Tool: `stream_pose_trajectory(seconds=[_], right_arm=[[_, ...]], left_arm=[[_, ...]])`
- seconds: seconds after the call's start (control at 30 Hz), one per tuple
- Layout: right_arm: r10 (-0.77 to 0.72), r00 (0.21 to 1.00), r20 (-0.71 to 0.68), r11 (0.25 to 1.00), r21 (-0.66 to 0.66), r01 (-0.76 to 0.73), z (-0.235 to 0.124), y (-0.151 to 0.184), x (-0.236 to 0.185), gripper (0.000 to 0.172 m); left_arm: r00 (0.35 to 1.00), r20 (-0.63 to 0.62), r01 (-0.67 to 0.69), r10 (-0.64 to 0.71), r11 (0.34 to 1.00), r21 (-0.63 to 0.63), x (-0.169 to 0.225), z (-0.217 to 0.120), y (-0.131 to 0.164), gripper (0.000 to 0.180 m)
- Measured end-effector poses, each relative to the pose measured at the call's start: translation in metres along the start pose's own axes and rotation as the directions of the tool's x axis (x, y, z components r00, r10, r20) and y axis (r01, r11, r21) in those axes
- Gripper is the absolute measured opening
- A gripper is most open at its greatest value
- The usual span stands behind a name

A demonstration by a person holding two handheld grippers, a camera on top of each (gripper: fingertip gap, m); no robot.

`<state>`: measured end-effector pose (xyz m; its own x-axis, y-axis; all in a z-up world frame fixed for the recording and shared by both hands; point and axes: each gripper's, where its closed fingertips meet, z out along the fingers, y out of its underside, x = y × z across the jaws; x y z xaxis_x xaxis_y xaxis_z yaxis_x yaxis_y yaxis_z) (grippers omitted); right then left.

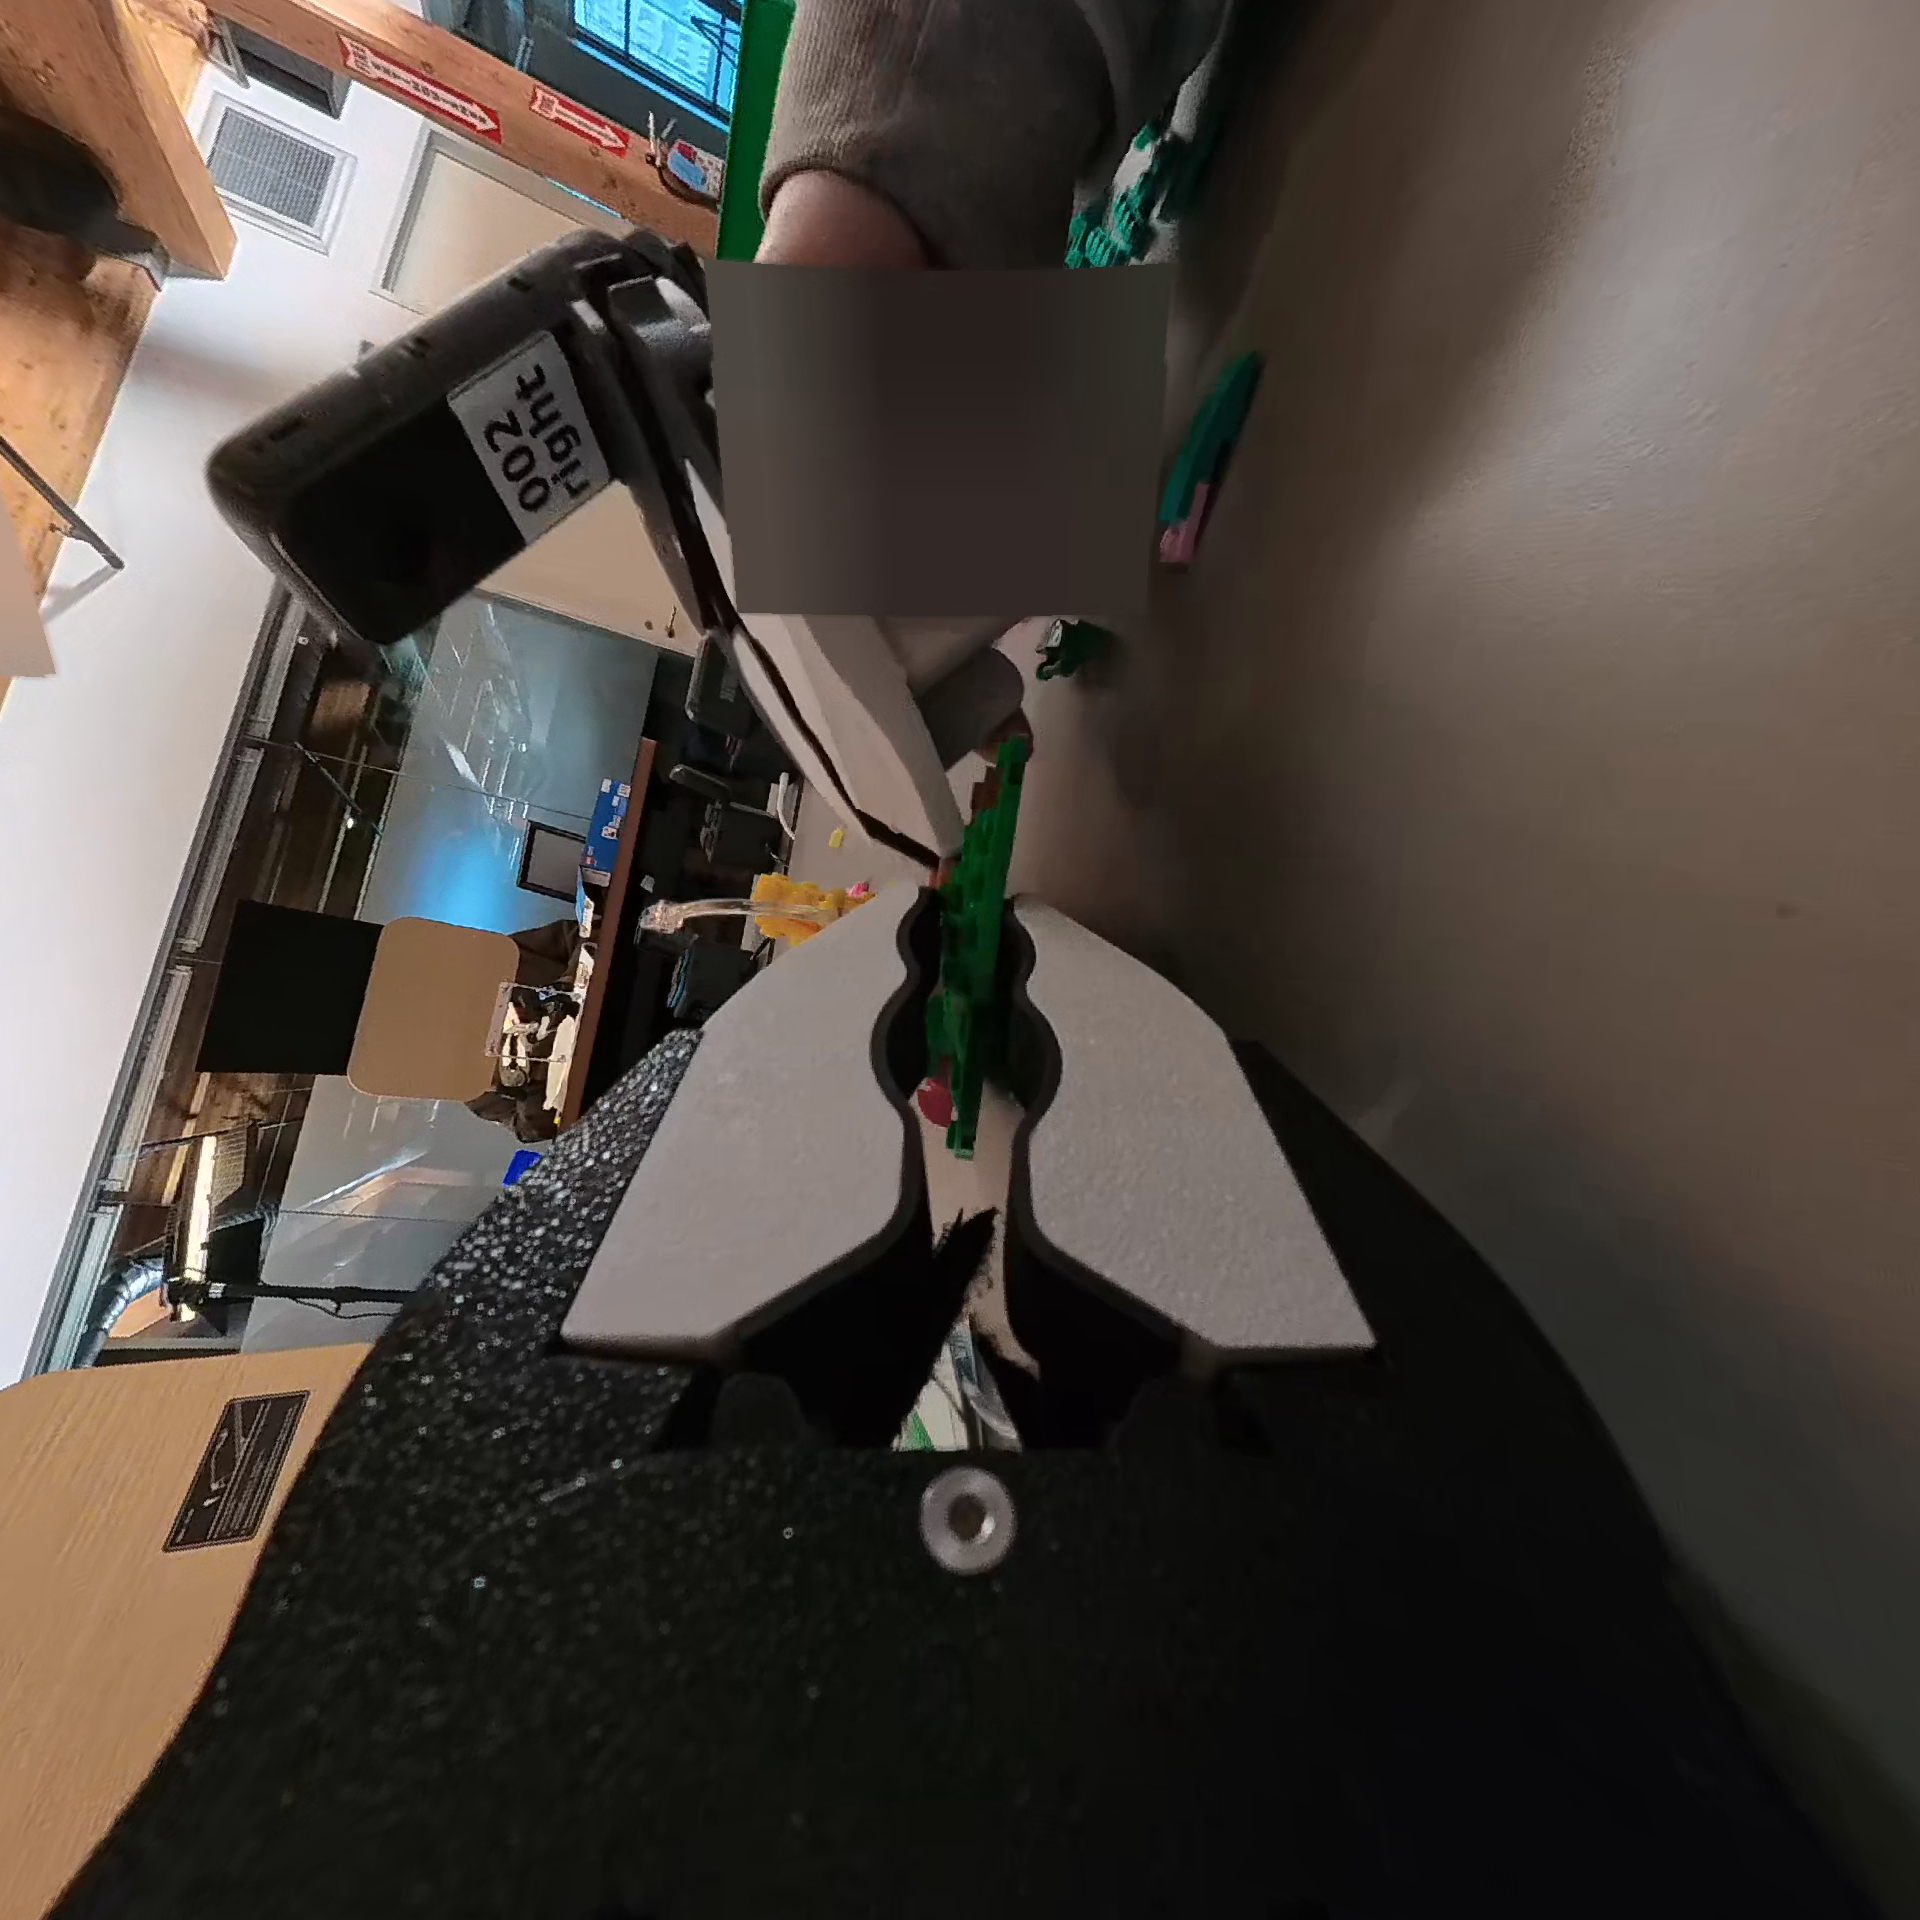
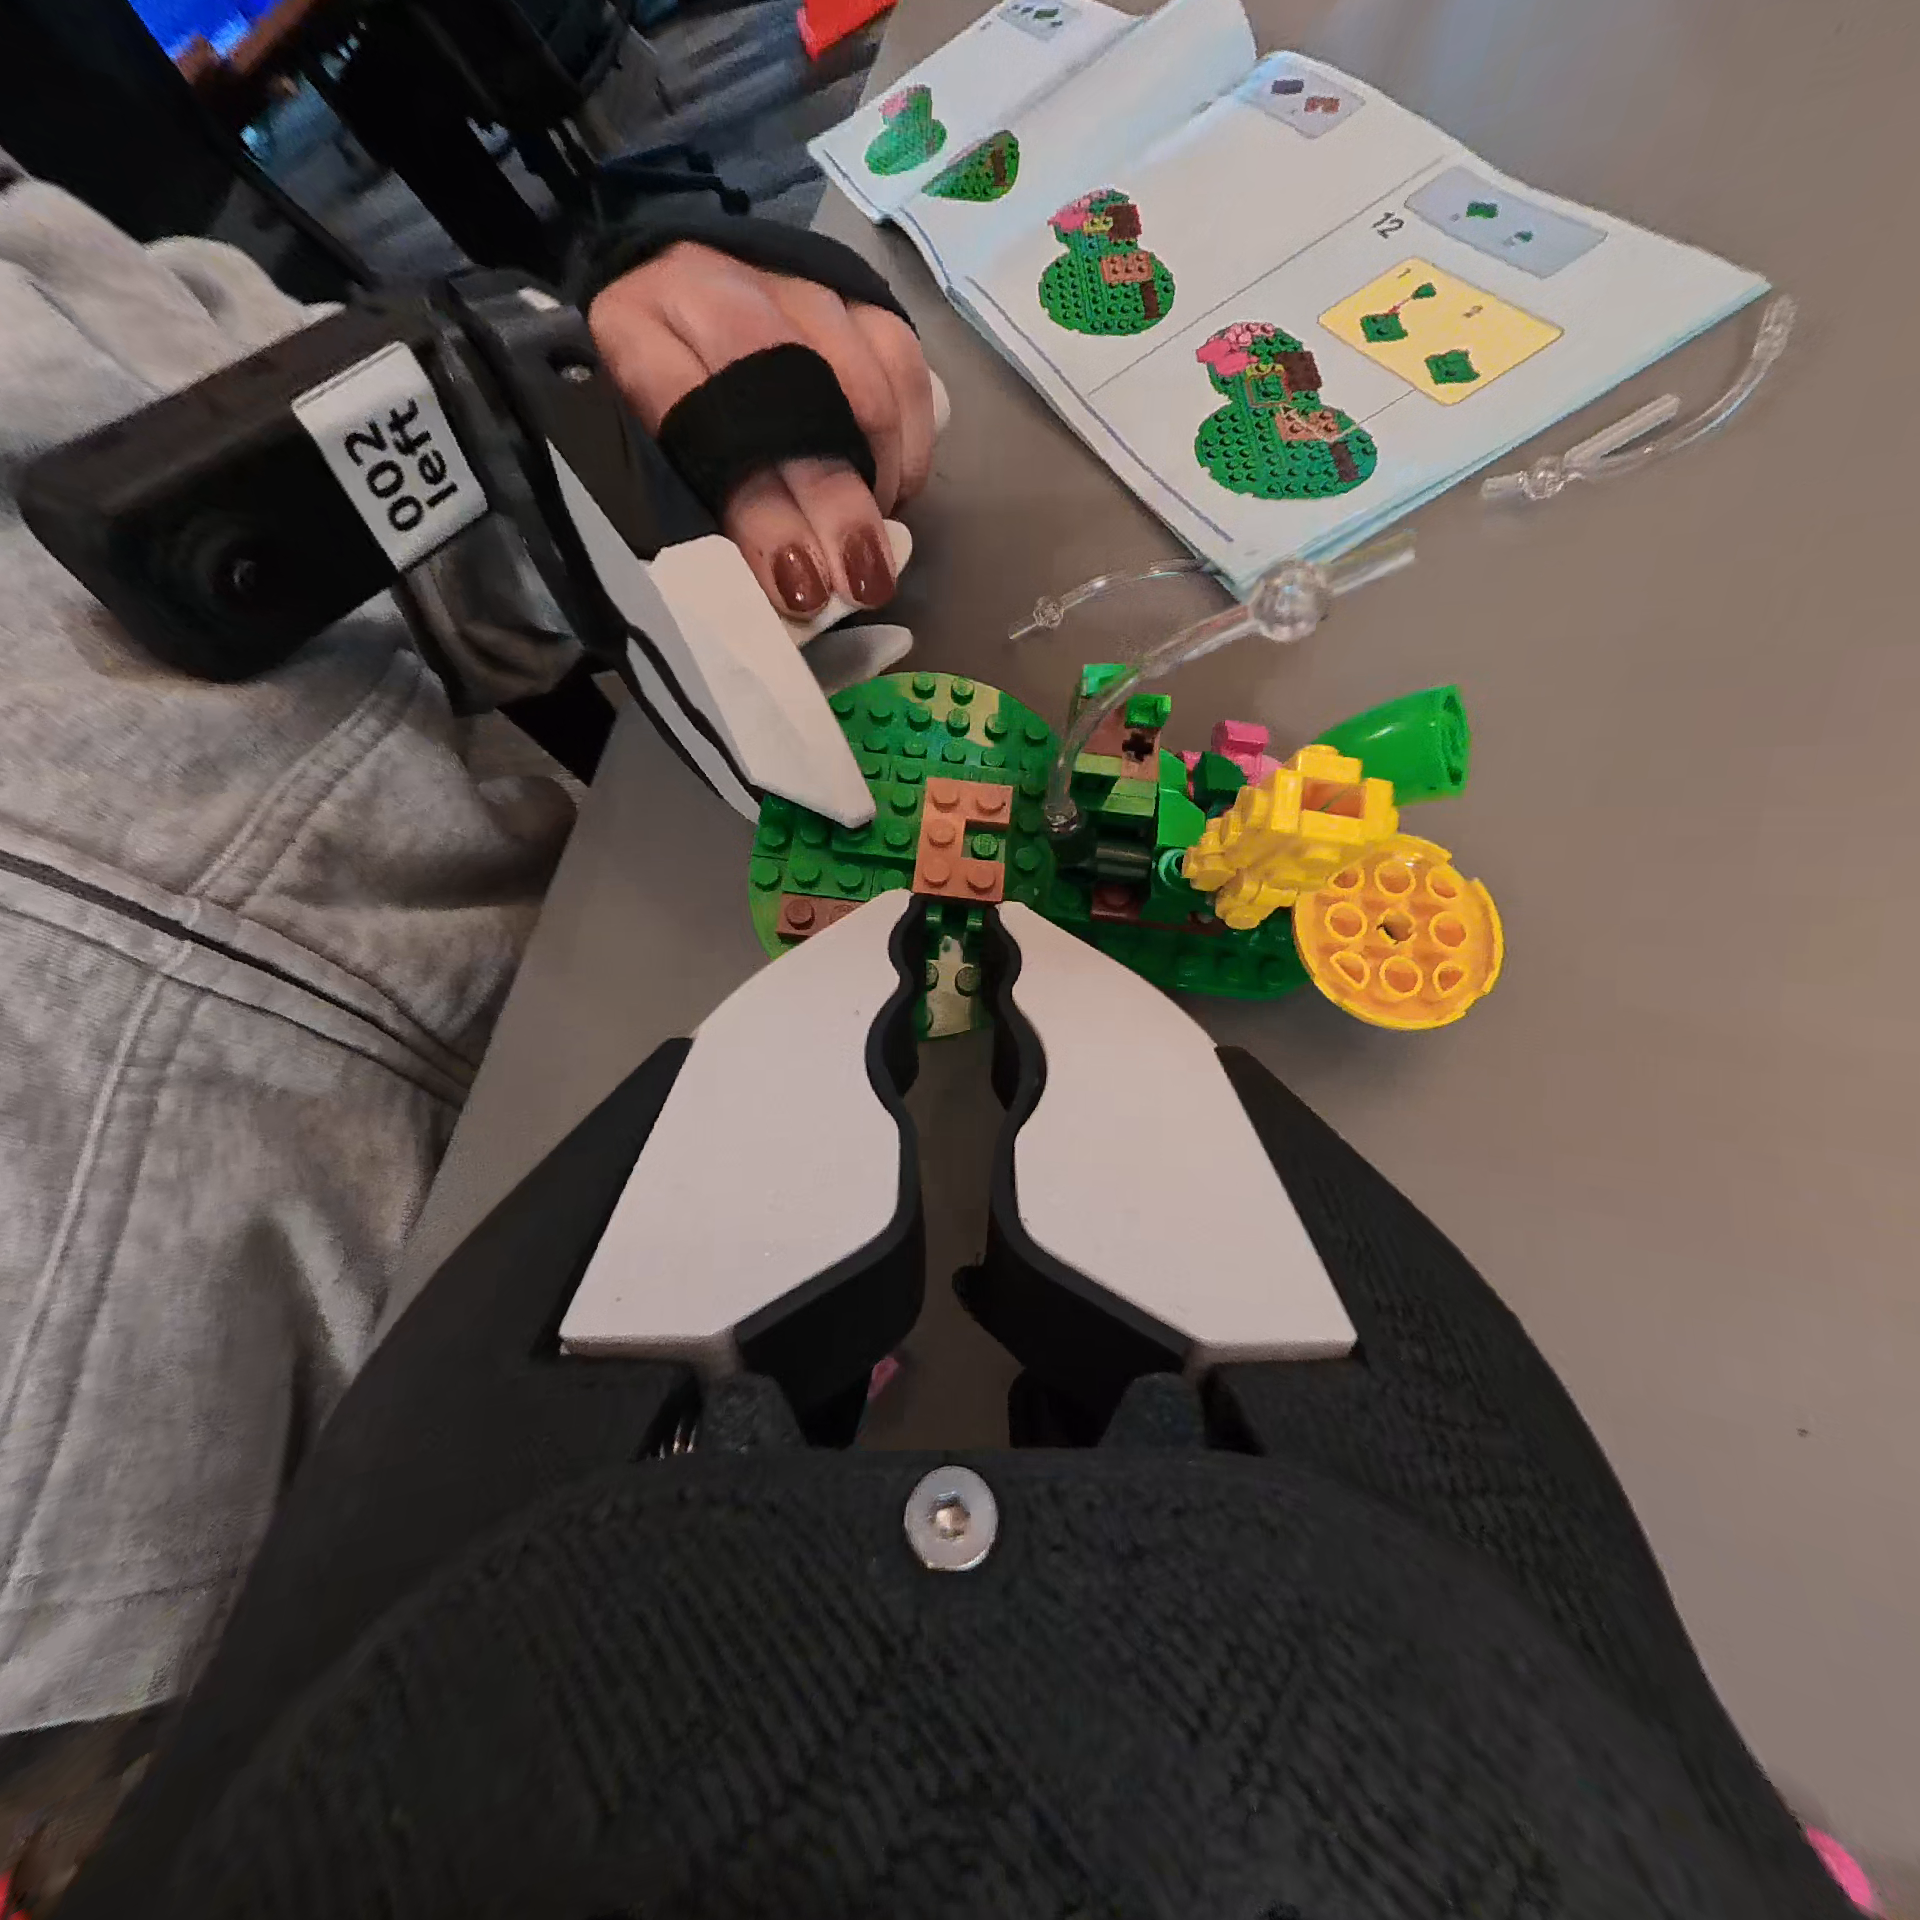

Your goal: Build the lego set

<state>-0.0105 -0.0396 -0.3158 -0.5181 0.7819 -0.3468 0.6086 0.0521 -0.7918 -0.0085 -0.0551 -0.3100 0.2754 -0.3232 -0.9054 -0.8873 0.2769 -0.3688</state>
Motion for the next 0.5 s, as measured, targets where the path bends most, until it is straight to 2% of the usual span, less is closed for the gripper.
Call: stream_pose_trajectory(seconds=[0.27,0.5], right_arm=[[-0.117,0.991,-0.065,0.993,-0.011,0.117,-0.0003,-0.0010,0.0006,0.008],[-0.160,0.982,-0.101,0.987,-0.022,0.159,-0.0005,-0.0020,0.0016,0.008]], left_arm=[[1.000,-0.002,0.011,-0.011,1.000,-0.002,0.0006,0.0001,0.0006,0.010],[1.000,-0.002,0.015,-0.015,1.000,-0.003,0.0008,0.0004,0.0009,0.010]])
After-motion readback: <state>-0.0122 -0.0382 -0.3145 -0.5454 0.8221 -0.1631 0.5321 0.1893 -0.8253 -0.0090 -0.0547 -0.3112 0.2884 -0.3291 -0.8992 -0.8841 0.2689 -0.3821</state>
